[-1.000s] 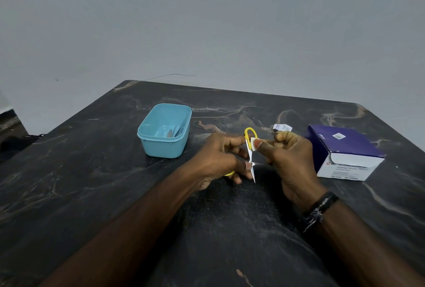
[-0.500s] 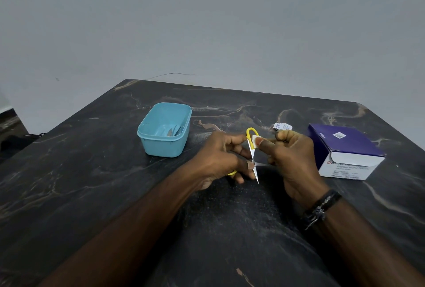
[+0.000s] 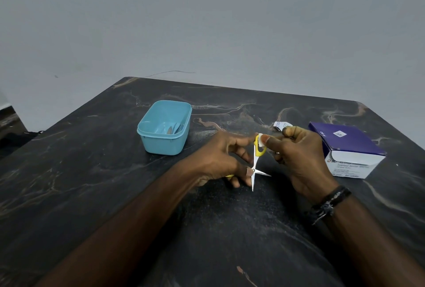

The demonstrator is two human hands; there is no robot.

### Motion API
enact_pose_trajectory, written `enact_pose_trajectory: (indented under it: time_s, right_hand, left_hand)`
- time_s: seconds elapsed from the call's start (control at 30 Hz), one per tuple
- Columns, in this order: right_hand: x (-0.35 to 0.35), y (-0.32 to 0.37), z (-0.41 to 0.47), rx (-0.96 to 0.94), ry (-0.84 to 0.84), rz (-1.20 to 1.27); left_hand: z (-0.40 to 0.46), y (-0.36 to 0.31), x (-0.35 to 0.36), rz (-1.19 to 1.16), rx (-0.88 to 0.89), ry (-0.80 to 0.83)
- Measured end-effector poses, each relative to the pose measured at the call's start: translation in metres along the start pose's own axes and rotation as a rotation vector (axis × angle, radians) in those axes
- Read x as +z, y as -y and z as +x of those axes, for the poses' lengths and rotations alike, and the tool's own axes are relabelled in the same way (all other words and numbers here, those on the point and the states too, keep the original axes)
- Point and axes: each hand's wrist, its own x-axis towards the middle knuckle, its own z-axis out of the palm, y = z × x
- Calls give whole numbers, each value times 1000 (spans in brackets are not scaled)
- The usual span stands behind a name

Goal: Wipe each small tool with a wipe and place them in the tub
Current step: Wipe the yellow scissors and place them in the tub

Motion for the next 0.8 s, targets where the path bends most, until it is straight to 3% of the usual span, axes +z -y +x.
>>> enact_pose_trajectory:
  time_s: [0.17, 0.5, 0.67, 0.8]
  right_hand:
    - [2, 3, 0, -14, -7, 49]
    - [-2, 7, 1, -18, -177, 315]
    - [0, 4, 1, 38, -202, 342]
    - [0, 3, 2, 14, -185, 318]
  left_hand:
    - [-3, -5, -9, -102, -11, -4]
    - [2, -5, -5, -406, -15, -226]
    - [4, -3, 4, -459, -69, -260]
    - [5, -6, 2, -550, -34, -387]
